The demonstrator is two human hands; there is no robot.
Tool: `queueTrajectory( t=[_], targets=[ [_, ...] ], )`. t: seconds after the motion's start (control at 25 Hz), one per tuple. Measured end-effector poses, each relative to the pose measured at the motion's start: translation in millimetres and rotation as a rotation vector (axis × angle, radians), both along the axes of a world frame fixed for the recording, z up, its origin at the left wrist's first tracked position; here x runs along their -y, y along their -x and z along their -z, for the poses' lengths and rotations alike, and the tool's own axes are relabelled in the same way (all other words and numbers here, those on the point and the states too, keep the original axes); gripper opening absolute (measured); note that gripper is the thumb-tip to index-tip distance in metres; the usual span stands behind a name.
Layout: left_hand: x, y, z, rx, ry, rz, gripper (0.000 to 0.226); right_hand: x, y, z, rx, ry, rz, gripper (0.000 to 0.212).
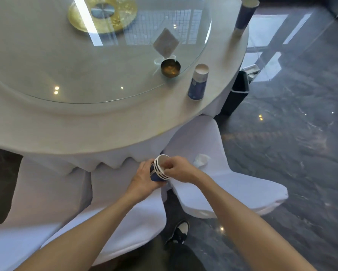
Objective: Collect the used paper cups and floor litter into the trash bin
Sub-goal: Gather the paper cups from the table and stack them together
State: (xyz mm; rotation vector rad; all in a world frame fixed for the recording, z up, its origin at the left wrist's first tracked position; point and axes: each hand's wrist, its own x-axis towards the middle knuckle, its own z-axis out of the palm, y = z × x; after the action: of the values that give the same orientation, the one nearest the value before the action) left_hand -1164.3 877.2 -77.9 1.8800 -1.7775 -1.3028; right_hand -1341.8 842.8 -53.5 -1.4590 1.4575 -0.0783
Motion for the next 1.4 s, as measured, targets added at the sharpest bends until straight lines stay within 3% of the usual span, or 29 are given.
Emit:
queueTrajectory(
  t=[0.12, 0.4, 0.6, 0.84, 0.96, 1.28, 1.4],
  targets=[
    [3.0, 19.0, 4.4, -0.001, -0.022, -0.024, 0.079, 1.8, 25.6, 6.0, -0.009, 0.032, 0.069, 0.037],
    [49.7, 54.5, 37.6, -0.065, -0.094, -0.087, 0.079, 37.6, 78.8, 35.9, -0.112, 0.072, 0.198, 0.039],
    [93.8, 66.9, 65.3, -0.081, -0.113, -0.12, 0.082, 70.9, 123.5, 83.5, -0.261, 0.033, 0.211, 0.061],
    [121.1, 89.3, 107.4, -0.146, -0.152, -0.13, 0.079, 91.5, 160.3, 173.9, -0.524, -0.051, -0.04, 0.091],
    [129.0, 107.0, 138.6, -0.17, -0.123, -0.125, 0.082, 94.5, 174.1, 231.0, -0.556, -0.072, -0.15, 0.097],
    [136.3, 140.0, 203.4, -0.194, -0.179, -0.121, 0.079, 80.2, 173.8, 342.1, -0.605, -0.178, -0.288, 0.094],
    [135.0, 141.3, 214.2, -0.213, -0.208, -0.119, 0.078, 69.2, 174.2, 353.8, -0.619, -0.196, -0.286, 0.063]
  ],
)
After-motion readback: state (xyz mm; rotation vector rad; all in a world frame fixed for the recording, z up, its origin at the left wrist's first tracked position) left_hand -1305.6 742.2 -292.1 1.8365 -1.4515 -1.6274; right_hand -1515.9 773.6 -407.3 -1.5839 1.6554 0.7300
